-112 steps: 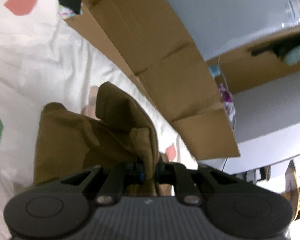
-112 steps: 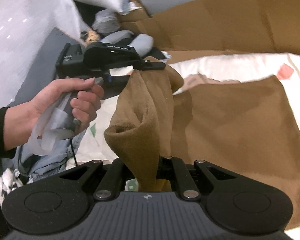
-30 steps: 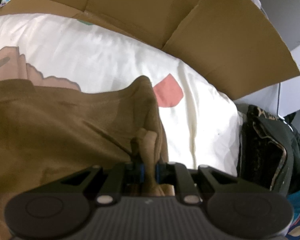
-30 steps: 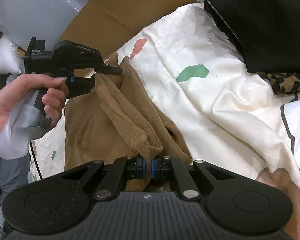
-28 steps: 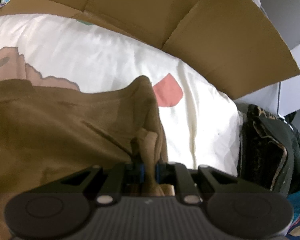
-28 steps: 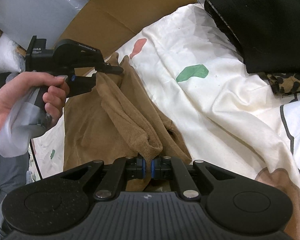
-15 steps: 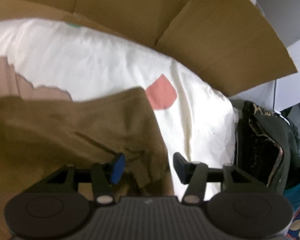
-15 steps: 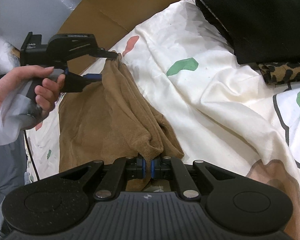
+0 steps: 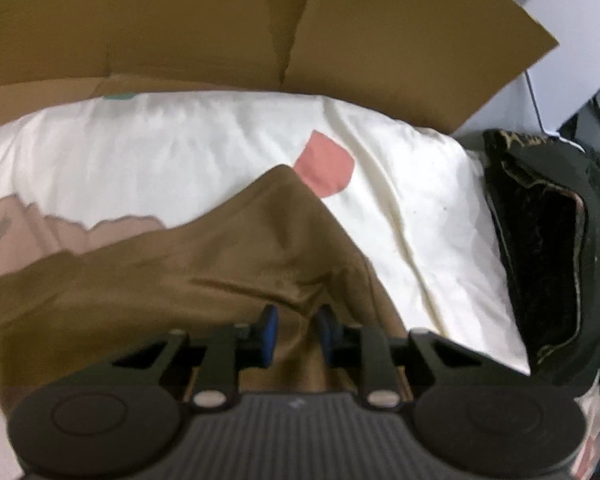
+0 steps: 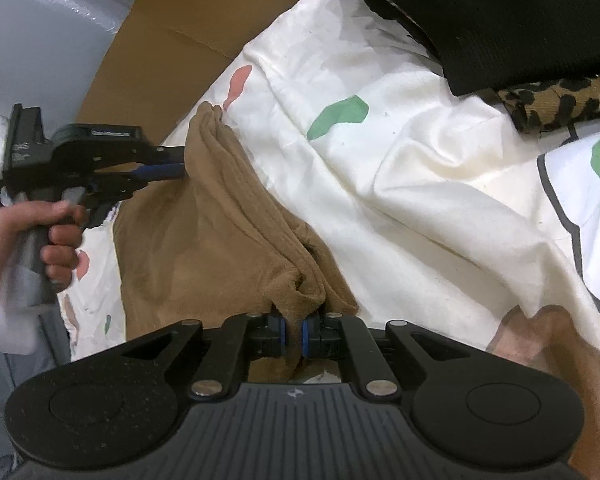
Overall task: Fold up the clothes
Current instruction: 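Lower the folded corner onto the shirt and open both grippers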
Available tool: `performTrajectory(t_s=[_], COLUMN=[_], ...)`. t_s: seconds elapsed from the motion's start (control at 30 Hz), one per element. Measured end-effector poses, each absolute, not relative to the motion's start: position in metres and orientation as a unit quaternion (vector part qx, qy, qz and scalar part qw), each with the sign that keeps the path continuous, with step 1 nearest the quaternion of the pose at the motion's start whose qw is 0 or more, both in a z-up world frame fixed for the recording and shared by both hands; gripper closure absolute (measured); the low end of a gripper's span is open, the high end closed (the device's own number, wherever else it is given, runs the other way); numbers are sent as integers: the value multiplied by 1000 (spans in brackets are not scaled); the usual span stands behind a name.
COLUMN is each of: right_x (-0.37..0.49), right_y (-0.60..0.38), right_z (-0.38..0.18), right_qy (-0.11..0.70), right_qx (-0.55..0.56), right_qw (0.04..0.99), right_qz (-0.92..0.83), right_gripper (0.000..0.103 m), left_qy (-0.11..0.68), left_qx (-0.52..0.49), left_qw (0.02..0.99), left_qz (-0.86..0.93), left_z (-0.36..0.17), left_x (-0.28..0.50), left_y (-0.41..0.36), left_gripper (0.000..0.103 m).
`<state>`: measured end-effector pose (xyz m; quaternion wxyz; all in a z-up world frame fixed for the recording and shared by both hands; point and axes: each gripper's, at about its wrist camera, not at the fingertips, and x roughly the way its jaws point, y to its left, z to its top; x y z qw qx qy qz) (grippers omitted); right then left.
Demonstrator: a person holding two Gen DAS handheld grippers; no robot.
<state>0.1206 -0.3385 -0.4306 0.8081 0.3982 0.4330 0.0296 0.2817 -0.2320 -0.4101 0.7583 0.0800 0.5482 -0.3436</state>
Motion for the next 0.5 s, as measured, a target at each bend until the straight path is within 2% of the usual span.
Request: performTrajectory(t_s=[0.03, 0.1, 0.2, 0.33, 0.5], right_x=[121, 122, 121, 117, 113], right_y=[-339, -340, -339, -343, -346], right_z=[-430, -427, -417, -405, -386], right_qy=[435, 440, 448, 452, 438], right_qx=[397, 389, 363, 345, 323], right_qw=[808, 809, 816, 822, 838], right_qz=[30, 32, 36, 34, 34], right_gripper=[89, 87, 86, 86, 87], left_qy=[547, 549, 547, 538, 528], left_qx=[83, 85, 103, 123, 135], left_qw=[758, 759, 762, 769, 774], left_qz=[-346, -340, -331, -322, -322], left_z=[-413, -419, -426, -430, -421], left_x=[283, 285, 289, 293, 294], left_y=[-235, -240, -247, -248, -247], left_gripper=[80, 80, 79, 84, 85])
